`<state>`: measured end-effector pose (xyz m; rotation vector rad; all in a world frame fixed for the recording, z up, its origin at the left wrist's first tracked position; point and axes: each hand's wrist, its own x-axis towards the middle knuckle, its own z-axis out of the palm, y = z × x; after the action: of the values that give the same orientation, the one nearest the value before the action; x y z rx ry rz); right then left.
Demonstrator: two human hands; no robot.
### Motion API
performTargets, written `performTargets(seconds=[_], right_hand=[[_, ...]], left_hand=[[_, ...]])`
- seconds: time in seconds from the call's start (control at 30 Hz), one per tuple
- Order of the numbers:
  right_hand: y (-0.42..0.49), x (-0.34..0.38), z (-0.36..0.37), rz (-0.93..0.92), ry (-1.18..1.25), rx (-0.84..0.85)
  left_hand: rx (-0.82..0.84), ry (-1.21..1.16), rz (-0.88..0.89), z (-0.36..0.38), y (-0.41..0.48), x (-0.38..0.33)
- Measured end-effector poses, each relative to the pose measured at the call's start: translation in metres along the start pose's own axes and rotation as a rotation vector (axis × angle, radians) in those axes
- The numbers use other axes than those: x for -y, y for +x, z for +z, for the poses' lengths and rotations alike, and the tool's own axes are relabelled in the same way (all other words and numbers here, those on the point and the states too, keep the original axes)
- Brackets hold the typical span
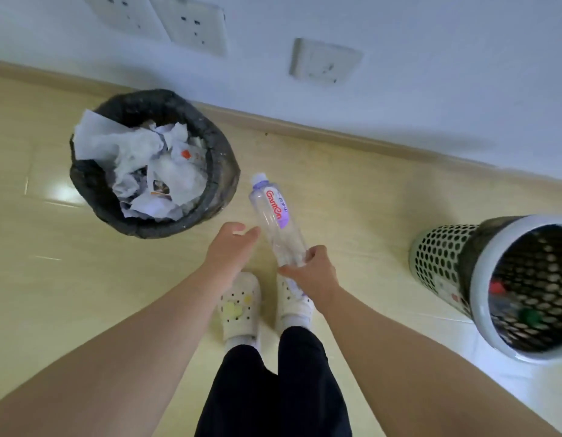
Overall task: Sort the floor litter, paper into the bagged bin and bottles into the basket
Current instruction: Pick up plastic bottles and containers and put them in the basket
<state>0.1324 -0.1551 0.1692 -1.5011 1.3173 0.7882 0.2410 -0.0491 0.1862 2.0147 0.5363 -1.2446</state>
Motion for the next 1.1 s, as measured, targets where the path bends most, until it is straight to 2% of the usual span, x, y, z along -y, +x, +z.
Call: performTargets(seconds=[0.2, 0.33, 0.53, 0.63, 0.83, 0.97, 1.1], right_hand=[[-0.087, 0.013, -0.050, -0.187, -0.093, 0.023], [-0.137, 0.012, -0.089, -0.284, -0.163, -0.127], [-0.166, -0.013, -0.142, -0.302, -0.095, -0.225], [-0.165, -0.046, -0.172, -0.271, -0.081, -0.282], [-0.153, -0.127, -0.245, -0.183, 0.031, -0.401], [-0.144, -0.189, -0.299, -0.096, 0.060, -0.438], [-0.130, -0.246, -0.344, 0.027, 0.147, -0.407]], left_hand=[[0.008, -0.107, 0.187, -0.025, -0.071, -0.072], [0.114, -0.057, 0.252, -0.024, -0.111, -0.103], [0.068, -0.039, 0.342, 0.018, -0.153, -0.141], [0.111, 0.083, 0.420, 0.057, -0.174, -0.150], [0.254, 0.144, 0.577, 0.174, -0.227, -0.164], [0.211, 0.176, 0.607, 0.256, -0.250, -0.162], [0.084, 0.357, 0.710, 0.327, -0.260, -0.158]])
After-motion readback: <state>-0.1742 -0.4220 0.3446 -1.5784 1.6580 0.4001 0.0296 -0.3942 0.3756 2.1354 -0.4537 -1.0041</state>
